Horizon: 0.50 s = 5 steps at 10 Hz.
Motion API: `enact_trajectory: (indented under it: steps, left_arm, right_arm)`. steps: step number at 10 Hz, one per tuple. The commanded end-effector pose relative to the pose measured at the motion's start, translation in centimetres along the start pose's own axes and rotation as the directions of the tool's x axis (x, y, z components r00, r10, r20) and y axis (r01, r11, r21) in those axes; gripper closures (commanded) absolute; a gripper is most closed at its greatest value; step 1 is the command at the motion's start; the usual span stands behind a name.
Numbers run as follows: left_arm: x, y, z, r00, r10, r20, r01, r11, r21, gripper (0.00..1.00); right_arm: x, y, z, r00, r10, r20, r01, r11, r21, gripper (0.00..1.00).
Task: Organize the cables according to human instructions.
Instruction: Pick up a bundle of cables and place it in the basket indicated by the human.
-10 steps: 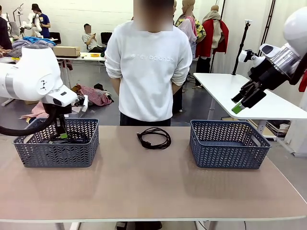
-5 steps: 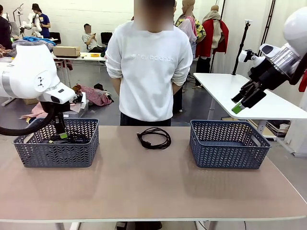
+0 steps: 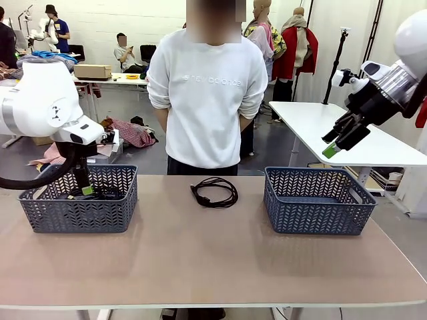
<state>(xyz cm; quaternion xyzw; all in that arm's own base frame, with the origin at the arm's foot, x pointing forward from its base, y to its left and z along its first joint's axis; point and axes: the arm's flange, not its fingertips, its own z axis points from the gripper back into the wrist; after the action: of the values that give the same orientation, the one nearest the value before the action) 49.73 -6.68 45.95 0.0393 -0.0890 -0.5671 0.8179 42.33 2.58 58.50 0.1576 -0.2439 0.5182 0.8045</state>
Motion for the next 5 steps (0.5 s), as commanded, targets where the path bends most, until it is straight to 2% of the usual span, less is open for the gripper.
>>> enact_trajectory:
  steps: [1, 2, 5]
  left_arm:
    - [-0.32, -0.14, -0.05, 0.998, 0.057, 0.016, -0.057, 0.998, -0.035, 0.00]
    - [0.00, 0.00, 0.00, 1.000, 0.000, 0.000, 0.000, 1.000, 0.000, 0.00]
    - [0.09, -0.13, -0.06, 1.000, 0.010, 0.002, -0.010, 1.000, -0.009, 0.00]
  right_arm:
    - [0.20, -0.08, 0.19, 1.000, 0.001, -0.002, -0.001, 1.000, -0.003, 0.00]
    - [0.20, -0.08, 0.19, 1.000, 0.001, -0.002, -0.001, 1.000, -0.003, 0.00]
    - [0.20, -0.08, 0.19, 1.000, 0.001, -0.002, -0.001, 1.000, -0.003, 0.00]
